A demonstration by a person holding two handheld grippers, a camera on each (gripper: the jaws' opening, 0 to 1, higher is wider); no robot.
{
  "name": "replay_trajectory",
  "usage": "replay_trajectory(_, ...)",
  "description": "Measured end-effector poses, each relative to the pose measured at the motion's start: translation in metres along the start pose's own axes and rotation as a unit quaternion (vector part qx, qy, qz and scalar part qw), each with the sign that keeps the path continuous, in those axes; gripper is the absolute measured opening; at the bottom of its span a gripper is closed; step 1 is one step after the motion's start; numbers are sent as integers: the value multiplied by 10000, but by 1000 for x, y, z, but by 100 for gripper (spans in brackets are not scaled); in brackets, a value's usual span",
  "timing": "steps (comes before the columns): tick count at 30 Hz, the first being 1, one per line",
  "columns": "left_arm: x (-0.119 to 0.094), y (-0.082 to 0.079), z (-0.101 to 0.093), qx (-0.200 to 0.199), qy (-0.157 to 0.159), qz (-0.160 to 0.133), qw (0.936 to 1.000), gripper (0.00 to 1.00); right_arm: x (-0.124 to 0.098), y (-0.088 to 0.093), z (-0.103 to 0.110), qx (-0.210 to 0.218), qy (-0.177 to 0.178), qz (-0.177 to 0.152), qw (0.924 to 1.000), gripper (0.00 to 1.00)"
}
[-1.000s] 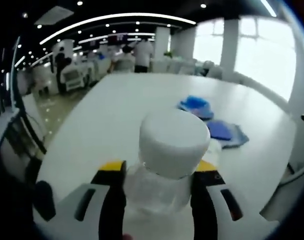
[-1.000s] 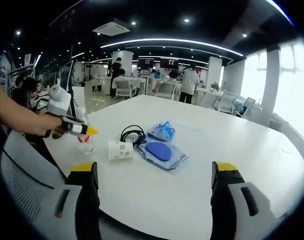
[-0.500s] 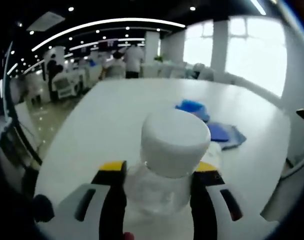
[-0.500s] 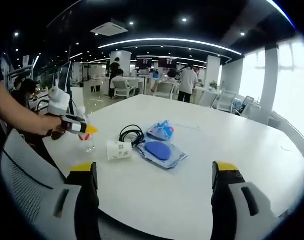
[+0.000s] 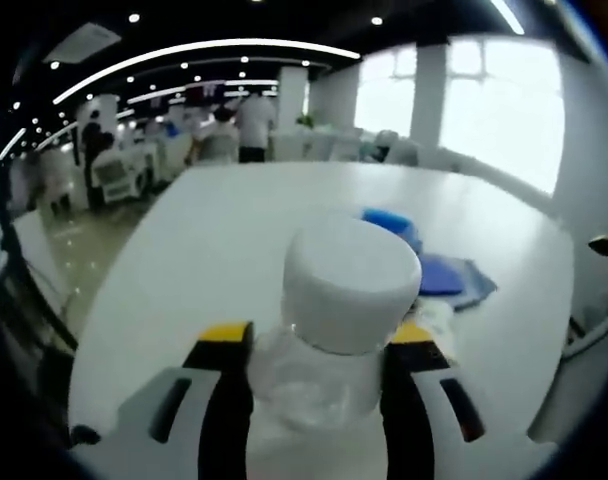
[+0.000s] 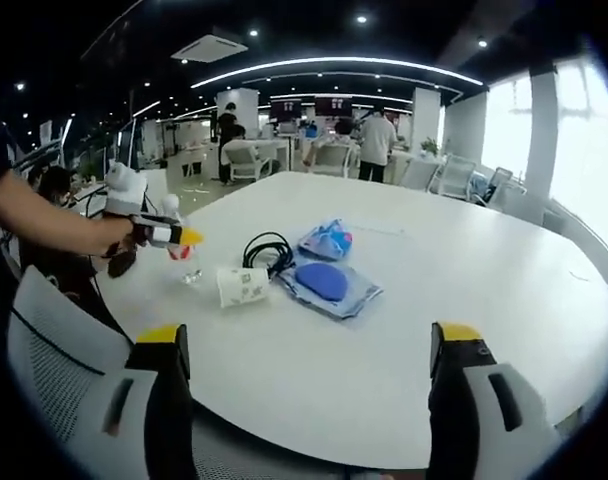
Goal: Arrange the tabletop items into an orderly group along one side of the table until the central work area is clear of visible clutter.
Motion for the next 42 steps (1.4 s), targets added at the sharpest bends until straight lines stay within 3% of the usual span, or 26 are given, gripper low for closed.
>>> replay_trajectory(8,15,-19,6,216,303,27,9993,47,-1,1,-2,38,87,53,9999,100)
replay_trajectory(17,32,-34,19,286,416,85,9987,47,0,2,-2,94,58,116,9999,100)
replay_trajectory(26,57,-57,37,-57,340,142,9993,47,2,4,-1,162,-6,184,9997,100)
replay_trajectory(34,77,-62,36,-270,261,166,9992,47,2,5,-2,175,42,224,9996,100)
replay_trajectory(42,91,-62,25,-107,315,247,9991,46,2,5,-3,178,51,252,9995,100)
Point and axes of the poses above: the point that each gripper's makers call its tool centre point, and the gripper's own axes: x roughly forward along the fingers, z roughly to its left, y roughly out of its underside, the point moved 10 cm from there along -x, roughly backward along the fingers, and after that the axes turned 14 degrees about -x, right-handed, at the moved point
